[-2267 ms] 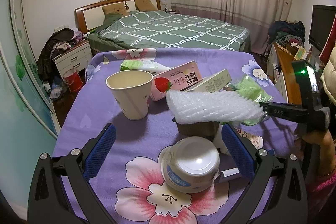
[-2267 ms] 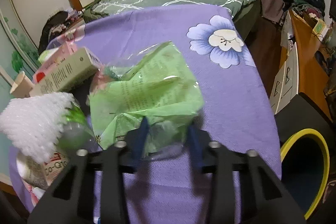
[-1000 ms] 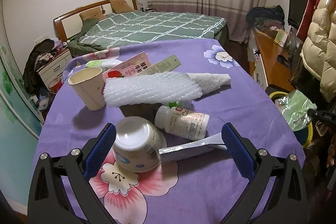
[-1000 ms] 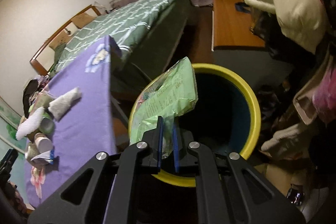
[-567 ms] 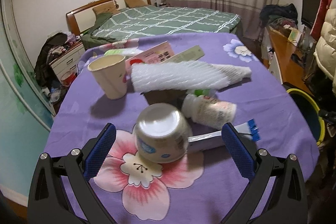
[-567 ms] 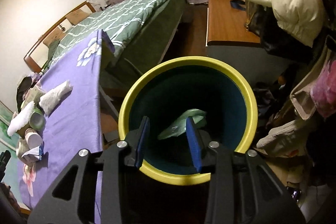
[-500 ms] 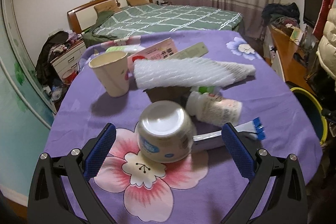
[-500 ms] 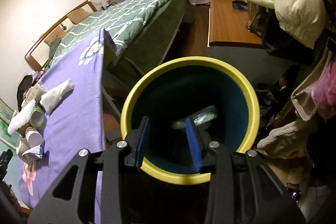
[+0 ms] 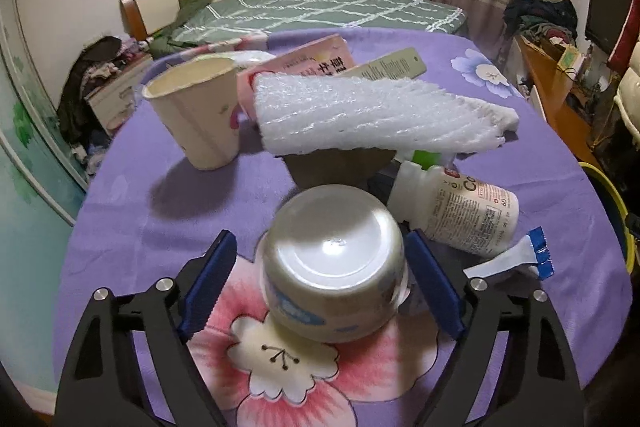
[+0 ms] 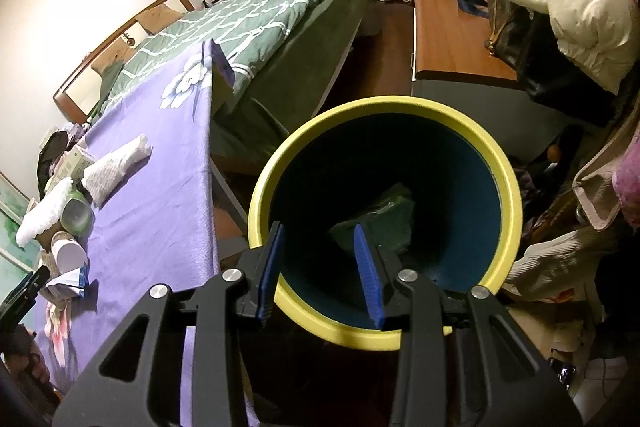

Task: Collect trash
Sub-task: 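Grasp the white bowl with the left gripper and drop it into the bin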

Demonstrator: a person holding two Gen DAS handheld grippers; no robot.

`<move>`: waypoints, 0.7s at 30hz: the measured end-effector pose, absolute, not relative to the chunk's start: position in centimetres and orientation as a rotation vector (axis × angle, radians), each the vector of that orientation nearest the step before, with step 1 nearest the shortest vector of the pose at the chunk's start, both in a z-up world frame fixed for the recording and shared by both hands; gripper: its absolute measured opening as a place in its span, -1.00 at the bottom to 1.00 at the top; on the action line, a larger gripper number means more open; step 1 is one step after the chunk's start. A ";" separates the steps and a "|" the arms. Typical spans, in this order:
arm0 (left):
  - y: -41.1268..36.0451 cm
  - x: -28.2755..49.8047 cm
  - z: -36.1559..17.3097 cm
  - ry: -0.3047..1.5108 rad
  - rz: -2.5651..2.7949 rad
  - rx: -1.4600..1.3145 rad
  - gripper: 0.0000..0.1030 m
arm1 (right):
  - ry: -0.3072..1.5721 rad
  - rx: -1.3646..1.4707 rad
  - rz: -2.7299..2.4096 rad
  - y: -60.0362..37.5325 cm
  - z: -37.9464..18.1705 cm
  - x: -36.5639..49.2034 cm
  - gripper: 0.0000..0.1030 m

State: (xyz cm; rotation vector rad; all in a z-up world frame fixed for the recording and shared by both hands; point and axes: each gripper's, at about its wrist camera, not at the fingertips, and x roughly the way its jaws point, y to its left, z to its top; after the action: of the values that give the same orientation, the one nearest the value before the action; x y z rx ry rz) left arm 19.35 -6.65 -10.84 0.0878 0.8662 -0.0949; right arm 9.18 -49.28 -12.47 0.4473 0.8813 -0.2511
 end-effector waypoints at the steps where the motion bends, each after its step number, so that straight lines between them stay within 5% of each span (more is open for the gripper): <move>1: -6.7 19.6 -11.0 0.873 -0.104 0.082 0.59 | 0.883 0.446 -0.250 -49.3 -12.5 9.2 -0.31; 21: -4.9 15.5 -7.8 0.807 -0.058 0.117 0.50 | 0.885 0.459 -0.211 -48.7 -12.7 9.0 -0.31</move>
State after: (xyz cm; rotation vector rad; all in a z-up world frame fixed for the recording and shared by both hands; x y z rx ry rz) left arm 15.51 -4.85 -7.76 0.1170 0.8066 -0.0580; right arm 8.99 -48.71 -12.75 0.4587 0.8846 -0.2113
